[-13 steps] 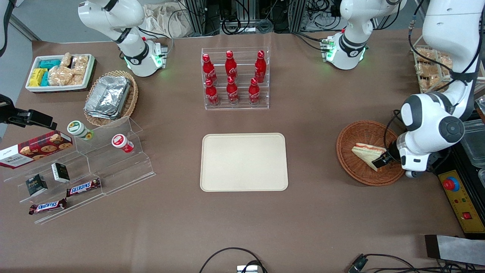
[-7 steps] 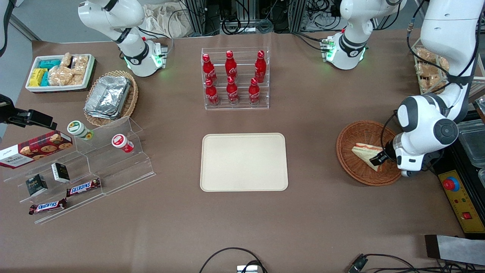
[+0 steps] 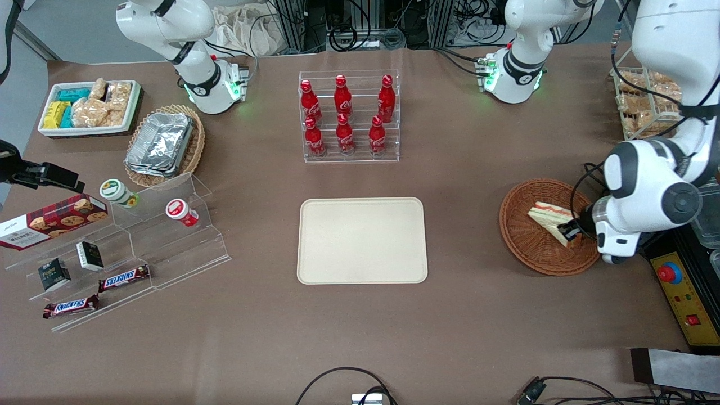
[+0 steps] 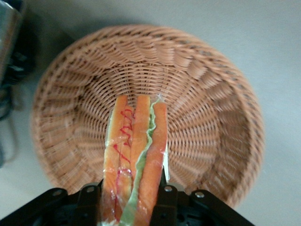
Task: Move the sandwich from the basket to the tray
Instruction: 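Carry the held sandwich with the left gripper over the beige tray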
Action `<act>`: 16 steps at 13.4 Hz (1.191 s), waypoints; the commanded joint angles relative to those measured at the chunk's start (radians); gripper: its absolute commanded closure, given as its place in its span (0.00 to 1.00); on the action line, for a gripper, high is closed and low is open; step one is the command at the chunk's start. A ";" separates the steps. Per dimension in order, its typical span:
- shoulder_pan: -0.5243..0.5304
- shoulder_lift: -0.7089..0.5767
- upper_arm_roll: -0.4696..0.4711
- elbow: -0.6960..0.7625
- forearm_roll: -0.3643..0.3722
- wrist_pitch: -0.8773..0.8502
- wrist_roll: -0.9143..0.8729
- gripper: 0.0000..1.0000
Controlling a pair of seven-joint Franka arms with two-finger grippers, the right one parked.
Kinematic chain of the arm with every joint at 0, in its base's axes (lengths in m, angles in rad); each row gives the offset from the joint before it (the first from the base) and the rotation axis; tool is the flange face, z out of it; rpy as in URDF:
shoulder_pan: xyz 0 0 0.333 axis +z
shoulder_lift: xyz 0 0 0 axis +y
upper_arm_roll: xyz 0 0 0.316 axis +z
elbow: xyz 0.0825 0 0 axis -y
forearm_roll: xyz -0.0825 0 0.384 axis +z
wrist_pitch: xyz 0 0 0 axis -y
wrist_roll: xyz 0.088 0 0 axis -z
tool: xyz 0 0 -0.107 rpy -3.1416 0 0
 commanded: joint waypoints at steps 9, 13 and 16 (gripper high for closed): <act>-0.353 0.188 -0.034 0.510 0.024 -0.285 0.148 1.00; -0.461 0.363 -0.037 0.601 0.023 -0.174 0.065 1.00; -0.509 0.443 -0.037 0.596 0.023 -0.069 -0.001 1.00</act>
